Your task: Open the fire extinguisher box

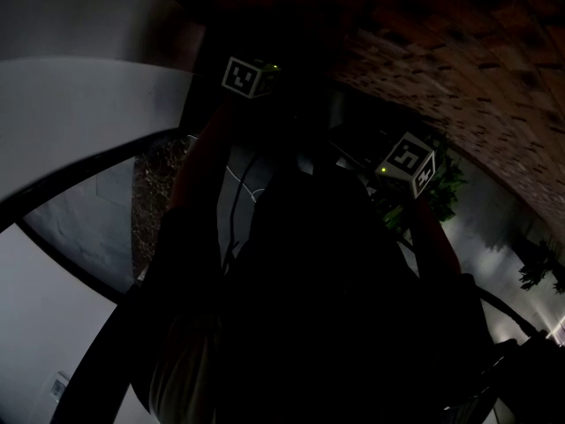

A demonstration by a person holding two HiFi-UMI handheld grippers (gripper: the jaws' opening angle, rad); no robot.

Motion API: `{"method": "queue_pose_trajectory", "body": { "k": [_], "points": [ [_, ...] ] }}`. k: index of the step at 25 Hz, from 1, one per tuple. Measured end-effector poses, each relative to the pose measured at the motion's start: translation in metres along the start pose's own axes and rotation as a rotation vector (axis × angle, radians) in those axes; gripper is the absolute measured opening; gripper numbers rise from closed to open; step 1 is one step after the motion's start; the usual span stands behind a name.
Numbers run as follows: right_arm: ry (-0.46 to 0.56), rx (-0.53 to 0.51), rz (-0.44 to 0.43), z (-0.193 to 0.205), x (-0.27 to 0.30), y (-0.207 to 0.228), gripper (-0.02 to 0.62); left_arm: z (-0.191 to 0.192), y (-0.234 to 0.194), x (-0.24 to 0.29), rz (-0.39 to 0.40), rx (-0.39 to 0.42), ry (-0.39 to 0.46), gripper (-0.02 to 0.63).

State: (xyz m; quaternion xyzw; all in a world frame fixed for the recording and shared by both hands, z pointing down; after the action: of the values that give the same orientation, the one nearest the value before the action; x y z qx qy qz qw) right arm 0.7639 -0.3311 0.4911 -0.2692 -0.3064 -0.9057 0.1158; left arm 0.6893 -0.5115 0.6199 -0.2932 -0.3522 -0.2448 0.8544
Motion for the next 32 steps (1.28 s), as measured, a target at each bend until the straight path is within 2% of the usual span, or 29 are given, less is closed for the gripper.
{"method": "queue_pose_trajectory", "body": {
  "k": [2,4,8,12,18,20,24,32],
  "points": [
    [-0.003,0.001,-0.003,0.001,-0.001,0.001,0.0,-0.001,0.002,0.003,-0.049,0.101,-0.049,0.195],
    [0.001,-0.004,-0.013,0.002,-0.001,0.001,0.0,-0.002,0.0,0.006,-0.077,0.12,-0.063,0.195],
    [0.016,-0.007,-0.026,-0.001,-0.004,-0.001,0.0,-0.01,-0.005,0.006,-0.053,0.017,-0.016,0.193],
    [0.018,-0.007,-0.019,-0.001,-0.008,0.002,0.0,-0.015,-0.011,0.009,-0.124,0.051,-0.024,0.19],
    [0.023,-0.005,-0.016,0.002,-0.013,0.003,0.0,-0.019,-0.017,0.012,-0.192,-0.002,-0.01,0.087],
    [0.02,-0.005,-0.012,0.004,-0.016,0.004,0.0,-0.02,-0.018,0.015,-0.197,-0.037,-0.005,0.003],
    [0.035,-0.01,-0.003,0.001,-0.022,0.003,0.0,-0.02,-0.016,0.015,-0.17,-0.118,-0.002,0.003],
    [0.042,-0.004,-0.044,0.011,-0.028,0.008,0.0,-0.019,-0.005,0.001,-0.16,-0.162,0.017,0.002]
  ]
}}
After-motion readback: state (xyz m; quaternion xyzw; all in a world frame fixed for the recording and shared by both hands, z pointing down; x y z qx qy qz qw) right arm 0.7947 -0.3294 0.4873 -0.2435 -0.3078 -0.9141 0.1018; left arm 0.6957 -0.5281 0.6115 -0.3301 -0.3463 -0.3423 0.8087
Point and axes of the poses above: the fingertips, and each gripper's own axes: x forward along the fingers, y to its right, z out of its underside, the point moved 2 cm from there along -x, backward along the fingers, and after that the axes turned 10 degrees about -y, right-handed, at the moved point
